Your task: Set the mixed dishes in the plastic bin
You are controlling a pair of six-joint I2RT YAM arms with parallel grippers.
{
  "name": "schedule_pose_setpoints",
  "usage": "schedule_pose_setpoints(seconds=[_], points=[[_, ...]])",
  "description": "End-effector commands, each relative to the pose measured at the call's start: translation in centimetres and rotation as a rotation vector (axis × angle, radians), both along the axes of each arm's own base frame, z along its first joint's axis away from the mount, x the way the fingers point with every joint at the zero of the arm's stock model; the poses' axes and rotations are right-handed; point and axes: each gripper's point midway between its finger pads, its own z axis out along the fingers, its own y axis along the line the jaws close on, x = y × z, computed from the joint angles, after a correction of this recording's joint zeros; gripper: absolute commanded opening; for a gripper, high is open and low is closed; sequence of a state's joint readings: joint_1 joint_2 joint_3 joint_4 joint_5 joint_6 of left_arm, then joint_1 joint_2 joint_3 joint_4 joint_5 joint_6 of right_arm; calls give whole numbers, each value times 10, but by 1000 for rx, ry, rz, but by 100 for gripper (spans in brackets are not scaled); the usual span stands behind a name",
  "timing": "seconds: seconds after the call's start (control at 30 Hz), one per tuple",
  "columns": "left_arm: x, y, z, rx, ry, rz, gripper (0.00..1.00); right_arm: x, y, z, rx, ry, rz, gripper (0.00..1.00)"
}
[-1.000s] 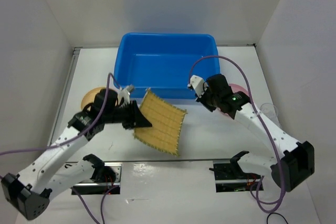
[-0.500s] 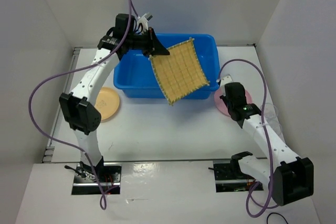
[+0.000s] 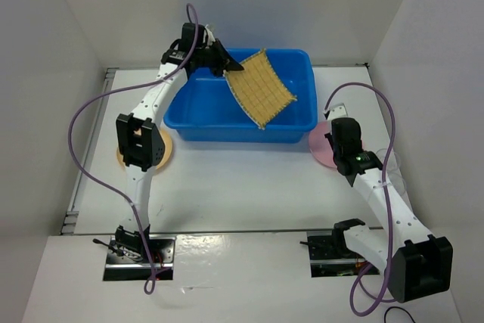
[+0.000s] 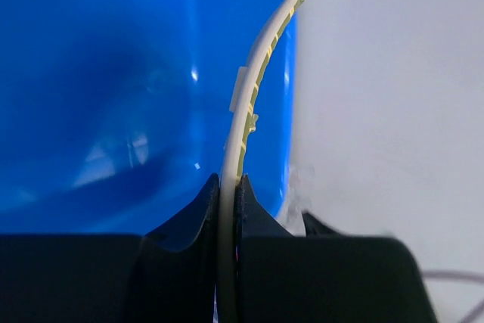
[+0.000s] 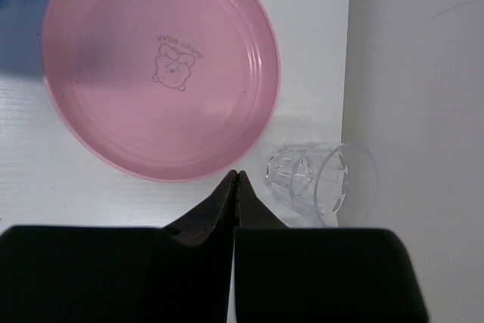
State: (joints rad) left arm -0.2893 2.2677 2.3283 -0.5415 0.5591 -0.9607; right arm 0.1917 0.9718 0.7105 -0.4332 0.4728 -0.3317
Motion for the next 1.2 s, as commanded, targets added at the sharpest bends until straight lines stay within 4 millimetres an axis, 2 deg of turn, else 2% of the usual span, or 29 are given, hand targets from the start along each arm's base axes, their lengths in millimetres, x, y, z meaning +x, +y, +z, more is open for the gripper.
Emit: schedule_pose_setpoints(seconds=[0.0, 0.03, 0.07, 0.17, 0.2, 0.27, 0.3, 0.33, 0.4, 0.47, 0.5, 0.57, 0.6, 0.63, 0.67, 0.73, 0.77, 0.8, 0.83, 0.87, 0.9, 0.93, 0.97, 1.0, 1.03, 1.07, 1.1, 1.13, 1.17], points=[[29, -2, 40, -54, -112, 147, 0, 8, -3, 12, 16, -86, -37, 0], [30, -7, 36, -49, -108, 164, 0, 8, -3, 12, 23, -89, -42, 0], [34, -4, 17, -40, -58, 200, 0, 8, -3, 12, 23, -89, -42, 0], [39, -4, -1, -33, -27, 327, 0, 9, -4, 14, 20, -100, -49, 0], [31, -6, -19, -35, 1, 351, 0, 9, -4, 14, 20, -100, -49, 0], [29, 1, -39, -54, 72, 464, 0, 9, -4, 14, 20, -100, -49, 0], [23, -3, -39, -67, 79, 485, 0, 9, -4, 14, 20, -100, -49, 0], [12, -6, -72, -31, 144, 502, 0, 9, -4, 14, 20, -100, -49, 0], [5, -3, -88, 6, 175, 557, 0, 9, -4, 14, 20, -100, -49, 0], [1, -3, -90, 23, 174, 571, 1, 9, -4, 14, 20, -100, -49, 0], [-2, -7, -91, 36, 164, 554, 14, 9, -4, 14, 20, -100, -49, 0], [-4, -10, -99, 57, 163, 518, 33, 9, -4, 14, 20, -100, -49, 0], [-1, -7, -100, 85, 157, 502, 50, 9, -4, 14, 20, -100, -49, 0], [-1, -8, -100, 102, 159, 484, 97, 9, -2, 14, 25, -99, -42, 0], [-6, -5, -111, 154, 193, 471, 100, 9, -2, 14, 25, -99, -42, 0], [-3, -1, -92, 205, 138, 452, 100, 9, -2, 14, 25, -99, -42, 0], [-10, 7, -94, 254, 151, 459, 100, 9, -1, 13, 31, -97, -34, 0], [-9, 18, -91, 301, 135, 497, 100, 9, -1, 13, 31, -97, -34, 0], [-13, 27, -73, 333, 96, 505, 100, 10, 2, 13, 31, -97, -25, 0], [-21, 40, -72, 391, 101, 521, 100, 10, 3, 13, 37, -96, -18, 0], [-21, 60, -62, 460, 61, 588, 100, 9, 5, 11, 40, -86, -11, 3], [-30, 70, -33, 494, -8, 603, 100, 9, 6, 11, 36, -81, 3, 6], [-41, 86, -28, 553, -7, 633, 100, 10, 8, 10, 44, -79, 13, 9], [-46, 109, -20, 623, -36, 703, 100, 9, 10, 5, 51, -58, 27, 17], [-59, 124, 10, 628, -85, 743, 100, 10, 11, 5, 47, -53, 41, 21], [-72, 140, 20, 684, -99, 762, 100, 9, 16, 3, 52, -42, 58, 28], [-83, 163, 24, 759, -118, 826, 100, 9, 18, 0, 51, -31, 67, 44], [-105, 182, 55, 750, -169, 873, 100, 9, 18, 0, 51, -31, 68, 51], [-117, 198, 63, 769, -184, 906, 100, 10, 20, -1, 57, -30, 76, 58]])
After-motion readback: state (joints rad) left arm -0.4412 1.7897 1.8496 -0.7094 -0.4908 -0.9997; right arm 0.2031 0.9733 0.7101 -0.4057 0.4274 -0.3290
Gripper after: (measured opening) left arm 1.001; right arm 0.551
